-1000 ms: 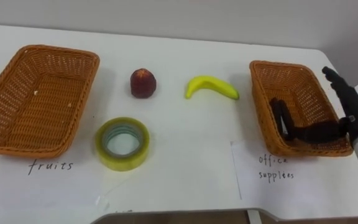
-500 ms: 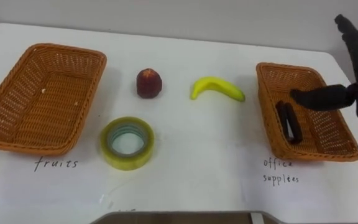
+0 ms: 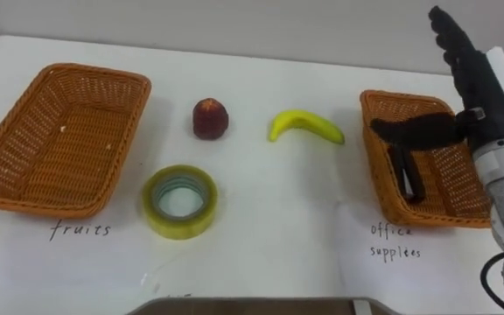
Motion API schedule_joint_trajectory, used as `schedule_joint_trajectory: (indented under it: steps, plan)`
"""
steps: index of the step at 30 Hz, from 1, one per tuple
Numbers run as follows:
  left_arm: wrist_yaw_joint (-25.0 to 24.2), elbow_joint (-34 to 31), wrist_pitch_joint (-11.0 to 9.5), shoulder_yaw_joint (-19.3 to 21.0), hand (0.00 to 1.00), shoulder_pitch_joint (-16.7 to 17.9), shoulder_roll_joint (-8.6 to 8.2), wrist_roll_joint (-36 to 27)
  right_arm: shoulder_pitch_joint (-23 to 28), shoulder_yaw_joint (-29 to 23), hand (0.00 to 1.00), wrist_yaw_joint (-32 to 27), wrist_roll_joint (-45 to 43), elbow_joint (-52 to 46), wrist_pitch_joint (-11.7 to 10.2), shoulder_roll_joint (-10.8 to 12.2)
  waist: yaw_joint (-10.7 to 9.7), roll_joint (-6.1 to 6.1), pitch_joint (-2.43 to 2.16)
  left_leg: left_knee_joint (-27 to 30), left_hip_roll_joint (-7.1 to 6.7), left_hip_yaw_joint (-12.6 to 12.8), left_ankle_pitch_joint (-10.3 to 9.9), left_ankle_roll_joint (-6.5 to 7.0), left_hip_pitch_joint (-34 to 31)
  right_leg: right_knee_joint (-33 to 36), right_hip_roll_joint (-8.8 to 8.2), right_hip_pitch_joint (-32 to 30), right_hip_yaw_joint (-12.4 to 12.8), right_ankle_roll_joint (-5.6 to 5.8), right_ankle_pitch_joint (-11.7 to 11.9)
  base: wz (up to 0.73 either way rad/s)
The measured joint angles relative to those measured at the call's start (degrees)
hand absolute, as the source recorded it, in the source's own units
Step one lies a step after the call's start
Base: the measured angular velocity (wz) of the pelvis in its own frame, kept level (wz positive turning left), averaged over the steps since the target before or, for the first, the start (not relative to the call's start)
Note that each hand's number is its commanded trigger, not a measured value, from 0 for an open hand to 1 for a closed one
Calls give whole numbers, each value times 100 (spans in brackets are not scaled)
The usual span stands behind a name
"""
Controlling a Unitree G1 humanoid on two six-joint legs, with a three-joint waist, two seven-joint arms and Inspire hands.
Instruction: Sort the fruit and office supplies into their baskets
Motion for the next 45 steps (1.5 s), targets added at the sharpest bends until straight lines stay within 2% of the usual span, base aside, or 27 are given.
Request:
schedule_joint_trajectory:
  steps: [5,8,11,16,22,25,32,41,45]
  plan:
    - [10,29,-2,-136,0,92,9,2,0,30,0,-51,-89,-1,-1,175,150,-1,2,0,2,5,0,0,-1,-7,2,4,-16,0,0,0]
    - [5,81,-2,-151,0,98,15,32,-7,250,0,-120,-88,-13,-1,177,273,-2,2,0,7,-6,0,0,-1,-7,-1,7,-91,0,0,2]
    - [-4,137,-2,-152,0,106,41,120,-53,511,0,-116,-95,-12,-6,189,275,18,17,1,3,-115,0,0,-2,-26,-17,67,-247,0,0,17]
    - [-23,167,32,-154,0,150,58,134,-96,668,0,-83,-83,-15,-12,415,297,8,6,2,-5,-239,0,0,-55,-82,-22,98,-353,0,0,14]
    - [15,164,44,-397,0,135,31,125,-99,1208,0,-49,-25,-14,-11,475,463,104,50,18,-5,-238,0,0,-99,-99,-26,63,-366,0,0,0]
    - [19,167,44,-397,0,43,-24,126,-100,1353,0,63,-25,-14,-11,581,565,149,24,27,-7,-245,0,0,-188,-97,-27,-22,-368,0,0,0]
    - [28,167,142,-532,0,56,-22,84,-113,1515,0,106,20,-5,-5,658,600,221,21,94,-8,-278,1,-1,-230,-105,-34,-25,-393,0,0,2]
    - [7,80,190,-610,0,134,-61,48,-142,1686,0,182,57,297,2,740,628,183,-2,139,-3,-257,1,-1,-229,-92,-39,-7,-399,-8,5,0]
    - [8,30,189,-661,0,120,-64,-108,-198,1878,0,173,58,513,6,832,678,139,15,152,3,-249,1,-1,-222,-78,-36,-5,-386,-24,15,-2]
